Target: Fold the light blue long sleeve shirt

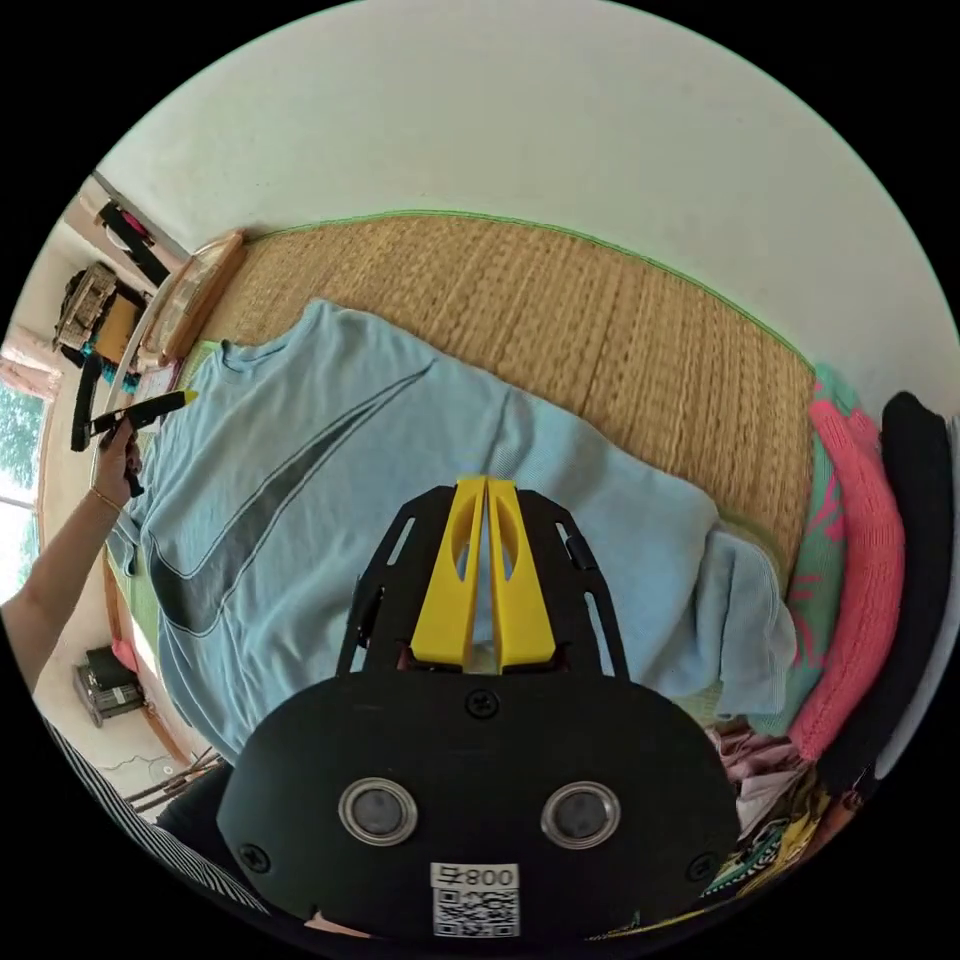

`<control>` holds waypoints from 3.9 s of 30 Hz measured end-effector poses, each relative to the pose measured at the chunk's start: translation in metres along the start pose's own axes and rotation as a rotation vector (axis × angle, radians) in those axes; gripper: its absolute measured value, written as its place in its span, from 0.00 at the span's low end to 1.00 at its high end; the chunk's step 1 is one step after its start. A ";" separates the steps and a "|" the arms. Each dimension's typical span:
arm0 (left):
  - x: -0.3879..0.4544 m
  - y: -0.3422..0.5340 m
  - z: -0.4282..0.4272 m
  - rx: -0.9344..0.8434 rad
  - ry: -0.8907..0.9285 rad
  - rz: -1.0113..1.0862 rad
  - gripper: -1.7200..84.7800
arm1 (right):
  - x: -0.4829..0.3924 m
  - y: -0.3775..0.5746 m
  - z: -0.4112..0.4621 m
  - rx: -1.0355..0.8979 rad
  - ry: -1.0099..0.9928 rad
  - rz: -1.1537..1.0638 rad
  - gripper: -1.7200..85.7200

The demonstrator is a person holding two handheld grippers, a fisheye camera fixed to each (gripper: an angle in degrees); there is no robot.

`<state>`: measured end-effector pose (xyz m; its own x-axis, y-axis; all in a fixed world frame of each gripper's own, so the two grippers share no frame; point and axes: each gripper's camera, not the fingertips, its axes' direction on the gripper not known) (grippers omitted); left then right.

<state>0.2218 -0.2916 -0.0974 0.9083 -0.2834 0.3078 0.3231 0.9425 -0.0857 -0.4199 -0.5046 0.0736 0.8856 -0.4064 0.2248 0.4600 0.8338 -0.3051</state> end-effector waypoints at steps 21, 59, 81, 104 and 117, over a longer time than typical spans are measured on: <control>-0.022 0.256 0.113 -0.205 0.279 -0.360 0.08 | 0.045 0.215 0.072 -0.277 -0.213 0.022 0.10; 0.075 0.401 0.266 -0.527 0.247 -0.640 0.04 | 0.032 0.366 0.192 -0.580 -0.225 0.007 0.03; 0.157 0.421 0.153 -0.556 0.094 -0.823 0.03 | 0.070 0.460 0.196 -0.684 -0.272 0.240 0.02; 0.353 0.199 0.067 -0.519 0.239 -0.122 0.03 | -0.005 0.470 0.198 -0.525 -0.255 0.048 0.03; 0.555 0.050 0.015 -0.434 0.682 0.401 0.10 | 0.136 0.384 0.118 0.123 0.031 0.280 0.14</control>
<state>0.7378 -0.3992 0.0831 0.8899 -0.1220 -0.4395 -0.1051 0.8827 -0.4579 -0.1305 -0.1954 0.0960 0.9793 -0.1642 0.1186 0.1885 0.9533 -0.2361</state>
